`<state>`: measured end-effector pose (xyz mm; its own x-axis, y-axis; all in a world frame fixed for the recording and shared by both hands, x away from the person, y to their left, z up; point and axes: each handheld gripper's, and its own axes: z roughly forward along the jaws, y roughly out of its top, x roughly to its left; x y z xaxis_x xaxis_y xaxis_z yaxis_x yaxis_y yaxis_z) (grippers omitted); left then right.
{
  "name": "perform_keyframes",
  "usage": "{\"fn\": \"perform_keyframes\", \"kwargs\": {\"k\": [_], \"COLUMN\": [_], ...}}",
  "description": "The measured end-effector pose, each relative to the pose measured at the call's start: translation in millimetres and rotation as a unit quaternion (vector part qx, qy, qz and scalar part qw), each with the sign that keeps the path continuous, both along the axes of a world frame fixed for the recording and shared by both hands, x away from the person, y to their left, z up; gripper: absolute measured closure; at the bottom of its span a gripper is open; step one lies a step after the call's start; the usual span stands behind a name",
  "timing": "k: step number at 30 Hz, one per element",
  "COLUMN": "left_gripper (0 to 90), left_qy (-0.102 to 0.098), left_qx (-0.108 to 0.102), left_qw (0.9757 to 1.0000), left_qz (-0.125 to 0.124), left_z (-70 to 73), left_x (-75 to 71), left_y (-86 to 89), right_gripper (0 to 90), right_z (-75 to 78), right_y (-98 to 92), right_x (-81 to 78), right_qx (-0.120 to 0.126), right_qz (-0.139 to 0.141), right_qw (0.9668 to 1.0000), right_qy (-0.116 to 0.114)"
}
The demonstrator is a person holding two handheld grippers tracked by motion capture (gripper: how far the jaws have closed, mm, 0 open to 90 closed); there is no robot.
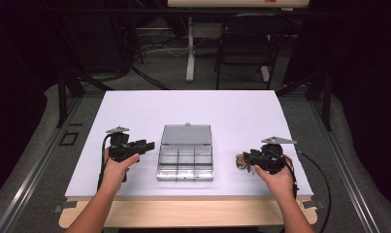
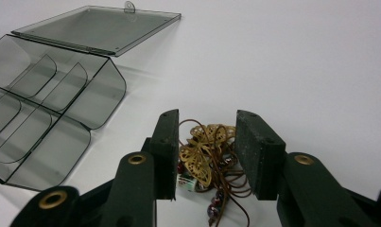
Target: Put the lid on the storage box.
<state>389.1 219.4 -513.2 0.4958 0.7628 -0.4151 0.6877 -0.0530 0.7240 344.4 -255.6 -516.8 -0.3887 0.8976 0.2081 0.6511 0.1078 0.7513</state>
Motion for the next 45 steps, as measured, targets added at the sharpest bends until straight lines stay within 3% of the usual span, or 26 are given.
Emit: {"fn": "perform_keyframes", "kwargs": {"k": [3, 16, 28, 45], "left_gripper": [47.8, 47.8, 47.8, 48.1], "left_qy": [0.0, -0.002, 0.0, 0.002], "left_qx": [0.0, -0.004, 0.001, -0.001], "left_qw": [1.0, 1.0, 1.0, 1.0], "left_qz": [-0.001, 0.0, -0.002, 0.002], "left_z": [-0.3, -0.2, -2.0, -2.8], "left_x": [0.3, 0.8, 1.7, 2.0], "left_y": [0.1, 2.3, 2.4, 4.4], "right_gripper": [61.3, 63.8, 73.1, 86.5], "right_z": [-4.2, -18.2, -24.9, -27.0], "right_y": [-3.1, -3.7, -7.6, -7.2], "right_x": [-2.4, -0.3, 2.8, 3.6], "right_qx": [0.008, -0.017, -0.009, -0.01], "right_qz": [-0.007, -0.006, -0.004, 0.011], "right_qw": [0.9999, 0.9998, 0.9994, 0.9991], "right_qy": [0.001, 0.013, 0.034, 0.039]}}
